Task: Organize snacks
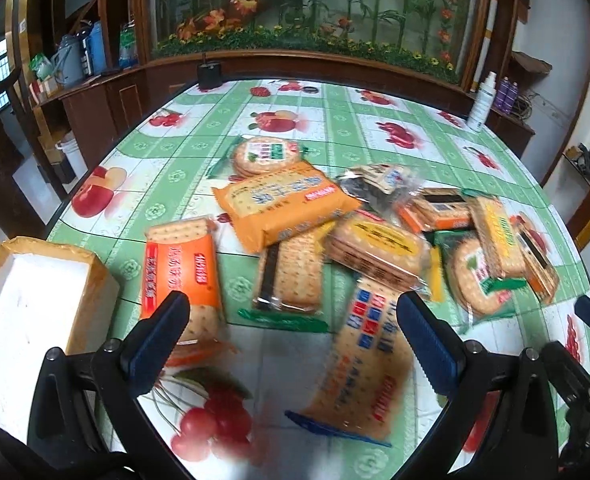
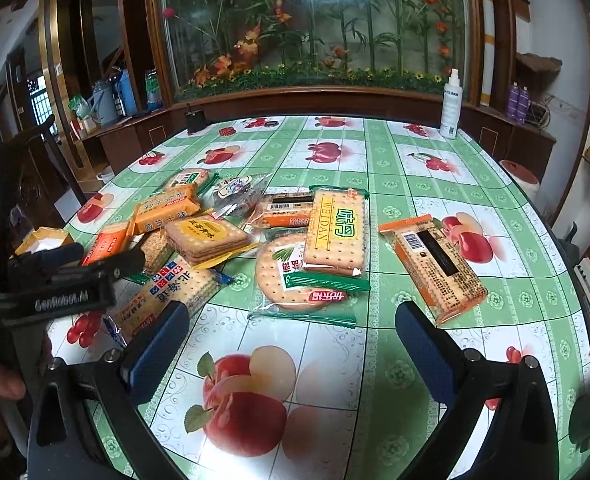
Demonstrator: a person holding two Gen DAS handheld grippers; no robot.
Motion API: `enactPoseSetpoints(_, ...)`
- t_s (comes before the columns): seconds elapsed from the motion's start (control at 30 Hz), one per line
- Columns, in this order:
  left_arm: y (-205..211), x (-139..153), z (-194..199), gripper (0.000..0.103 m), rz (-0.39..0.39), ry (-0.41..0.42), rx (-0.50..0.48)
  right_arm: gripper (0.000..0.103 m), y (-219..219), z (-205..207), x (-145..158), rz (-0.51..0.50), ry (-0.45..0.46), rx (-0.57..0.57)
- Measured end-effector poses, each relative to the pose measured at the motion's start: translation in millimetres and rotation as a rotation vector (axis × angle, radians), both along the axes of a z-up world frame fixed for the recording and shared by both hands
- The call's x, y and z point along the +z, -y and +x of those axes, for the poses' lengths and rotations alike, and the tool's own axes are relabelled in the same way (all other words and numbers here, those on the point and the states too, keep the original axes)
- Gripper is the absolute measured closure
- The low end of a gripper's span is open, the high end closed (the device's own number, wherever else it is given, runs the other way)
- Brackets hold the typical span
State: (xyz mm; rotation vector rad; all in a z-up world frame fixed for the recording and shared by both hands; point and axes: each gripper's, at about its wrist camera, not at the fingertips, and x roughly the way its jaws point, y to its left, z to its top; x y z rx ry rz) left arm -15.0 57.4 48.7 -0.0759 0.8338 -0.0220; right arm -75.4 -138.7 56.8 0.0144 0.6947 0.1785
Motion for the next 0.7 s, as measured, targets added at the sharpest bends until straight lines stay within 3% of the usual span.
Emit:
enactPoseSetpoints(0.37,-42,-17,30,0.0,-0.104,-0.12,0.092,0.001,-10,4,-1,0.019,-0.021,0.048)
enactPoseSetpoints(0.7,-54,-20,43,0.0,-0.128,-0.162,0.131,0.001,-19,7,-6,0.012,-0.042,0.083)
